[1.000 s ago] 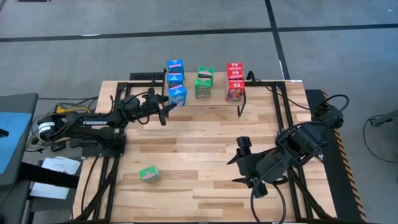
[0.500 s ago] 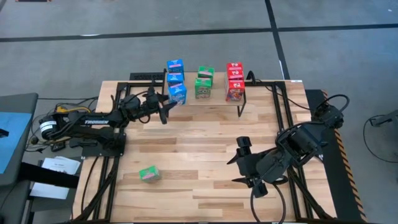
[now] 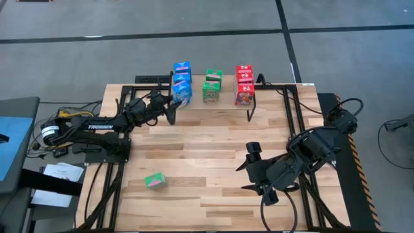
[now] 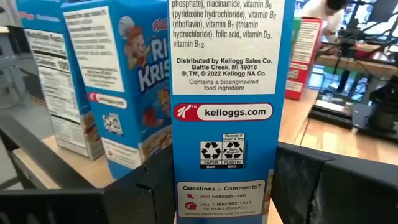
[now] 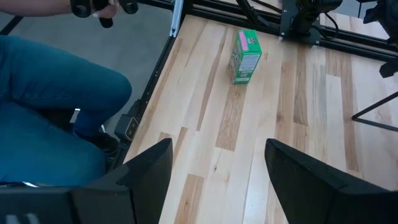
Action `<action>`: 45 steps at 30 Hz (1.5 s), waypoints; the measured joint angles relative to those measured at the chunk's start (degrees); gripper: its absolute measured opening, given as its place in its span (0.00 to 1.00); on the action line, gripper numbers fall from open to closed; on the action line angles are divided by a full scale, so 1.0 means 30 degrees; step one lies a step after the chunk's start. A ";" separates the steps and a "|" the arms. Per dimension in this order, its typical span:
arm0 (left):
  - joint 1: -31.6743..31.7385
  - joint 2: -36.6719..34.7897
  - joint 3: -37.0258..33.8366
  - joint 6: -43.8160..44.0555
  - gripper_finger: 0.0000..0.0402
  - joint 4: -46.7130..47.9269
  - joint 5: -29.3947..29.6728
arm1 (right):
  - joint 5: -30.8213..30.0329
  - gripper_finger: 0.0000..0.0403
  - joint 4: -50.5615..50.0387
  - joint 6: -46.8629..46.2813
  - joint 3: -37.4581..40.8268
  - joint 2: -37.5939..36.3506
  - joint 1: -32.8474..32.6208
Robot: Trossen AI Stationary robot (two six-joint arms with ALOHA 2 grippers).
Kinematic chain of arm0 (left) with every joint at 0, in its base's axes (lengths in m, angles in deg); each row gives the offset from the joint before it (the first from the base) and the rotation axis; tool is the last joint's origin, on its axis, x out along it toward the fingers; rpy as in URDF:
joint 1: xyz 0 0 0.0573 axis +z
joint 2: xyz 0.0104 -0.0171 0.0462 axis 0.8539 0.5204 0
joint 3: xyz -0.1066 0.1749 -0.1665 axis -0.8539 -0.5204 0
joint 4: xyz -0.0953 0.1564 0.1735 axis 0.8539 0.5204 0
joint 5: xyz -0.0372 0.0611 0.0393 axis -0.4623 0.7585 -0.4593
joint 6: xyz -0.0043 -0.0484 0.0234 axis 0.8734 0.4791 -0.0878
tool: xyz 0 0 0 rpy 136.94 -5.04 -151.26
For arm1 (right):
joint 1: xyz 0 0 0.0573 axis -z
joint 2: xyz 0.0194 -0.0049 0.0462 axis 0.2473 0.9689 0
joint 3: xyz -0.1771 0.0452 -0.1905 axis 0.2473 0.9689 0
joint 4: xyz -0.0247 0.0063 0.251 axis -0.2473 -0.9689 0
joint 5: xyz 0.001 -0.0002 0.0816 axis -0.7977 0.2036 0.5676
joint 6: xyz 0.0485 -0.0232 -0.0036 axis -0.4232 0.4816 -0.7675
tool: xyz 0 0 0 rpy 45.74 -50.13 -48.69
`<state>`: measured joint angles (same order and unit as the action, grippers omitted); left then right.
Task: Stack cereal on shelf
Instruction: Put the blue cereal box on the shelf aligned with the other blue cereal boxes
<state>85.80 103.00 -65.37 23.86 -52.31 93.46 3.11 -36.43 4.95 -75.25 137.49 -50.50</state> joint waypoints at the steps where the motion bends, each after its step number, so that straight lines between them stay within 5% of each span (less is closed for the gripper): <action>1: 0.0000 0.0001 0.0000 -0.0018 0.46 0.0000 0.0028 | 0.0000 0.70 -0.0007 -0.0012 0.0000 0.0000 0.0000; 20: 0.0000 -0.0035 0.0007 -0.1204 0.46 0.0362 -0.1432 | 0.0015 0.70 0.0000 -0.0187 0.0000 0.0000 0.0000; 34: 0.0000 -0.0050 0.0029 0.0590 0.71 0.0729 -0.1283 | 0.0015 0.70 0.0000 -0.0180 0.0000 0.0000 0.0000; 45: -0.0022 -0.0509 0.0012 0.1025 0.73 0.1149 -0.1243 | 0.0015 0.70 0.0000 -0.0180 0.0000 0.0000 -0.0015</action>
<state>85.73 101.47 -65.34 26.94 -48.87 89.73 3.16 -36.43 4.41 -75.25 137.49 -50.55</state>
